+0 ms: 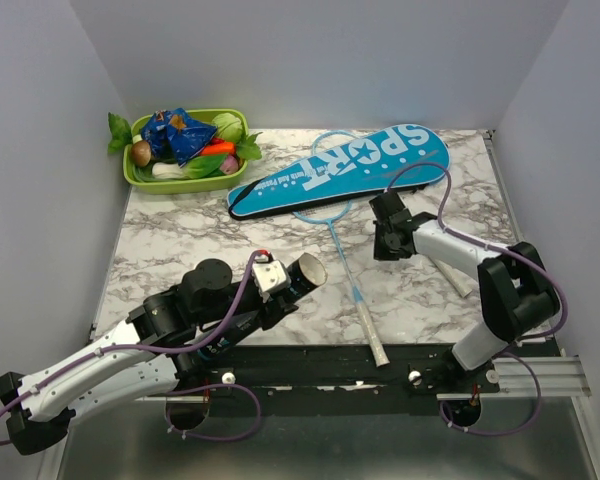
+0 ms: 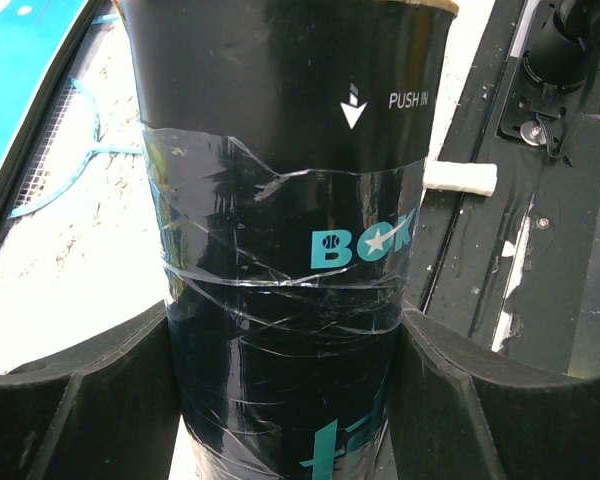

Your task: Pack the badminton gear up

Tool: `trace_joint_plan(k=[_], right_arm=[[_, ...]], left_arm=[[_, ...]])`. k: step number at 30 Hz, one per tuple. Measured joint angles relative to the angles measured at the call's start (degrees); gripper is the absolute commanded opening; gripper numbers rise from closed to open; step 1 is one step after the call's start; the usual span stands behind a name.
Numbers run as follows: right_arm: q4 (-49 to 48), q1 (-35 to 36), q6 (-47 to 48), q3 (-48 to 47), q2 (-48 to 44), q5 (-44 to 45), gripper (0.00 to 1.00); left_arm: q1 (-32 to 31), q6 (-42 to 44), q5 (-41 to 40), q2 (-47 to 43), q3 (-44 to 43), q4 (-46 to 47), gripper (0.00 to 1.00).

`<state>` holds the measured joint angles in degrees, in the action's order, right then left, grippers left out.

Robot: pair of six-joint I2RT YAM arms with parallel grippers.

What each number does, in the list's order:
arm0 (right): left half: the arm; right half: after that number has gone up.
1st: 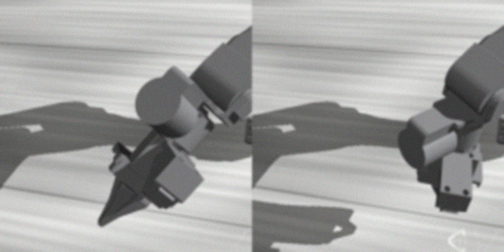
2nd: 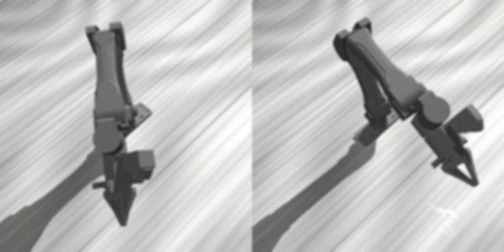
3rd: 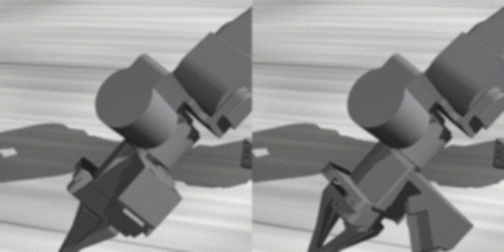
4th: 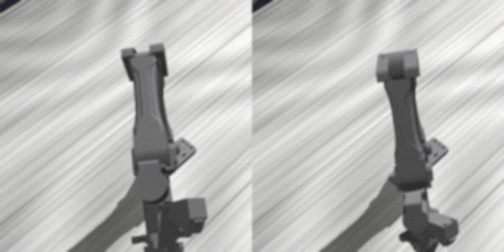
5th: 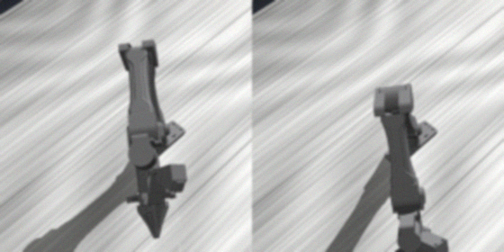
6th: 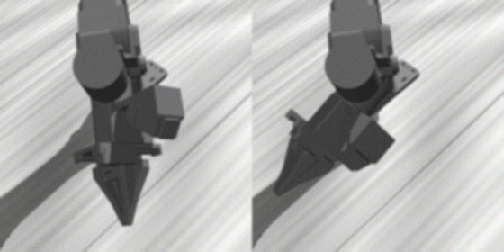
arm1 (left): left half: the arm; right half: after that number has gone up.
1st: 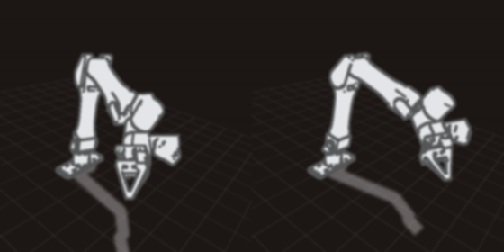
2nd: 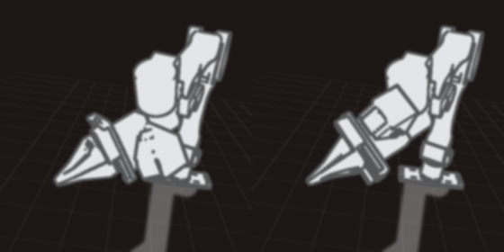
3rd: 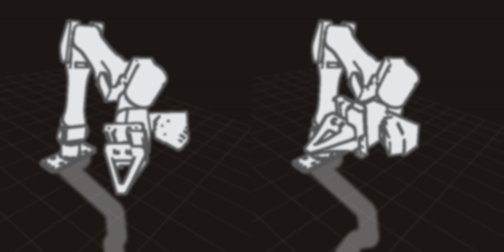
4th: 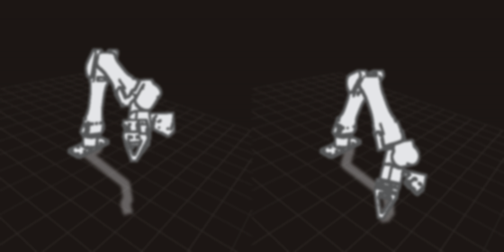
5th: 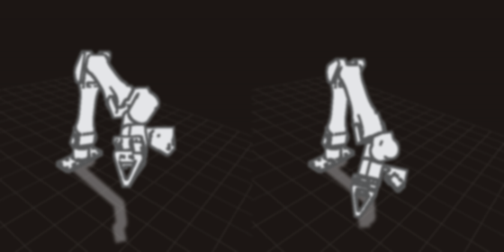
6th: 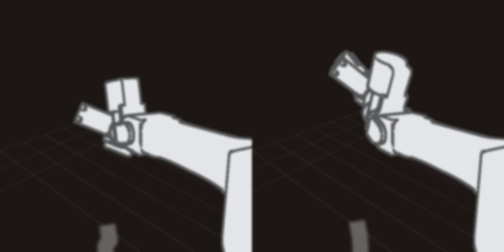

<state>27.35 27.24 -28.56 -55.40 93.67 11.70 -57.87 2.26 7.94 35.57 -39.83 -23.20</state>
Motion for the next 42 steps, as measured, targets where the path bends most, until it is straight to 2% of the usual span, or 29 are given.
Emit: trace_joint_plan(k=[4, 8, 17, 26, 35, 42], right_arm=[[1.88, 0.0, 0.74, -0.85, -5.6, -1.05, 0.0], [3.45, 0.0, 2.95, -2.99, -13.75, -5.86, 0.0], [6.25, 0.09, 7.28, -5.6, -30.1, -30.84, 0.0], [9.2, 2.95, 9.73, -11.85, -36.74, -50.34, 0.01], [9.16, 13.09, 9.29, -12.7, -34.97, -53.37, 0.01], [6.99, 15.85, 7.96, -12.68, -33.86, -53.44, 0.01]], left_arm=[[0.0, 0.0, 0.02, 0.39, 0.0, 0.04, 0.0], [0.0, 0.02, 0.35, 1.14, 0.0, 0.17, 0.0], [0.0, 0.11, 2.4, 3.67, 0.0, 0.87, 0.0], [0.0, 0.33, 4.22, 5.09, -0.02, 1.16, 0.0], [0.0, 0.42, 5.2, 4.7, -0.02, 1.05, 0.0], [0.0, 0.31, 5.81, 3.69, -0.02, 1.05, 0.0]])
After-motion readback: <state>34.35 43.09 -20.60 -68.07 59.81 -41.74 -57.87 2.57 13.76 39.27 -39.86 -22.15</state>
